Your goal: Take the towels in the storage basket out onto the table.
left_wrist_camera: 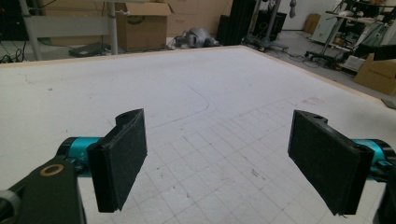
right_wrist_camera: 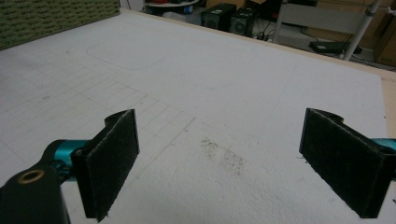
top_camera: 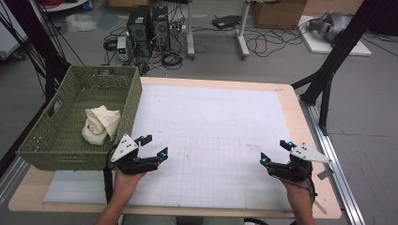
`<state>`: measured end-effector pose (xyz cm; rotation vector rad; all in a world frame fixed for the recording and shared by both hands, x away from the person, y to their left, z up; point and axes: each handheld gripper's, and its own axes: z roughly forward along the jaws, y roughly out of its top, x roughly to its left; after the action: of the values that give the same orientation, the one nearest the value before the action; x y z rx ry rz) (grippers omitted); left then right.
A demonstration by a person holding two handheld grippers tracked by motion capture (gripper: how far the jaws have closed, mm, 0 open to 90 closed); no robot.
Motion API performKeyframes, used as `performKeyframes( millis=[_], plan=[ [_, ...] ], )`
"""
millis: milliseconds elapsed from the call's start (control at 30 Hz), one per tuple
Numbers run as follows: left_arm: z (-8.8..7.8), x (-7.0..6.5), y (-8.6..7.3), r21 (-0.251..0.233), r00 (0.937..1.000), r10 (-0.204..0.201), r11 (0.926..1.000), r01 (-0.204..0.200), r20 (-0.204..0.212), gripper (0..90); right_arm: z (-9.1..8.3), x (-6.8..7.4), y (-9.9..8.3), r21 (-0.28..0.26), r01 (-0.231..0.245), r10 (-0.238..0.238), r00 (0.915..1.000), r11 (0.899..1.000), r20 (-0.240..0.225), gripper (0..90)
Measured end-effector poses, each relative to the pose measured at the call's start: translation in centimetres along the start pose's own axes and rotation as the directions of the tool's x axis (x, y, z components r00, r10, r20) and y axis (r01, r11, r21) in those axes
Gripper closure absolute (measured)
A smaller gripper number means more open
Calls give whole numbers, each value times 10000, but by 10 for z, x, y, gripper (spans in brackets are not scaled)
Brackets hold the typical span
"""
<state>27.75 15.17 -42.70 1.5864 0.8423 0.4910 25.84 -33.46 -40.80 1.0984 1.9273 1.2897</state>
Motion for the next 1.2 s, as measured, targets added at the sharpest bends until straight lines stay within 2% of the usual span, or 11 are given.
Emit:
performKeyframes(
  millis=[300, 600, 667, 733, 933, 1100, 1200],
  plan=[
    [2, -1, 2, -82, 10000, -46, 10000, 46, -14, 195, 1, -1, -2, 41, 81, -80, 10000, 10000, -50, 112],
    [-7, -4, 11, -360, 9999, -132, 9993, 128, -102, 194, 5, 1, -3, 269, 187, -185, 9998, 9995, -76, 112],
    [-7, -6, 13, -275, 9999, -97, 9996, 94, -77, 193, 4, 2, -2, 256, 219, -217, 9997, 9994, -60, 112],
    [-9, -8, 17, -270, 10000, -48, 9996, 46, -80, 215, 3, 3, -1, 210, 180, -178, 9998, 9996, -91, 112],
    [-18, -10, 38, -719, 10000, 32, 9974, -38, -81, 204, 4, 4, -2, 254, 192, -188, 9997, 9995, -142, 112],
    [-25, -6, 53, -885, 9998, 59, 9961, -74, -178, 198, 4, 3, -2, 202, 31, -28, 9999, 9998, -169, 112],
    [-32, 1, 66, -1008, 9993, 107, 9948, -141, -348, 200, 4, 3, -2, 177, 112, -109, 9998, 9998, -175, 112]
  ],
)
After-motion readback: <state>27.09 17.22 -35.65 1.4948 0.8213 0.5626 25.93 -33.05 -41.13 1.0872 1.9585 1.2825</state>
